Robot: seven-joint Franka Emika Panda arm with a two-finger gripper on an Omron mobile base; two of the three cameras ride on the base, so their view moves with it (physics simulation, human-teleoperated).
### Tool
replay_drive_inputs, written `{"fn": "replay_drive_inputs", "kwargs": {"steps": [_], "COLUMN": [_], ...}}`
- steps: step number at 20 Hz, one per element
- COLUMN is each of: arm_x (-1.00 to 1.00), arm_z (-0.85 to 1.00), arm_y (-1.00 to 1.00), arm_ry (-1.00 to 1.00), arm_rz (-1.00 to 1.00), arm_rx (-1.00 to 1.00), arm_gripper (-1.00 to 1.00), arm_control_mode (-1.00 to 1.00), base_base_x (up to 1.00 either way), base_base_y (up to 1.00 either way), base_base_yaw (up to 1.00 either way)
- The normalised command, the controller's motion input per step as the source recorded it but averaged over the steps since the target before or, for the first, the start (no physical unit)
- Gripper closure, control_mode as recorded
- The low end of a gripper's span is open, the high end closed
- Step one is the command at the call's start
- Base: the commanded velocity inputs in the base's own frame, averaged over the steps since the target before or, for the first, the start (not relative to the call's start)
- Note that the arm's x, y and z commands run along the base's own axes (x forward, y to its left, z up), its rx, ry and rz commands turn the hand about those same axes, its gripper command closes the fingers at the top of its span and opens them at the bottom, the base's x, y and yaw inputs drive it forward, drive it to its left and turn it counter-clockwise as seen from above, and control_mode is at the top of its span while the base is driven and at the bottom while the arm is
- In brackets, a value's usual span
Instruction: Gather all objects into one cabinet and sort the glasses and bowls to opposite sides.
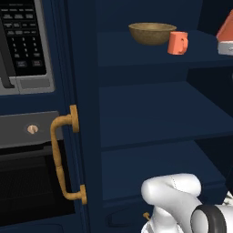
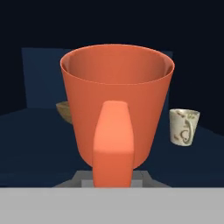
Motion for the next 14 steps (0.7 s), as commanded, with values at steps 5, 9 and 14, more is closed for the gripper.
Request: {"fn": "replay_drive_inputs", "kwargs": {"steps": [5,9,14], "arm_x": [0.02,0.18,0.3], "arm_z": [0.0,-0.03,-0.29], "arm_y": [-0.1,-0.03,0.0], "arm_ry": [0.23,0.14,0.08], "arm_rz": [0.0,0.0,0.0], "arm_rx": [-0.11,-0.03,0.0], "arm_gripper": [1.0,1.0,1.0], "arm_control_mode": [-1.0,-1.0,-1.0], "base_base_x": [0.0,0.0,0.0], "base_base_y": [0.0,0.0,0.0], "base_base_yaw": [0.0,0.0,0.0]}}
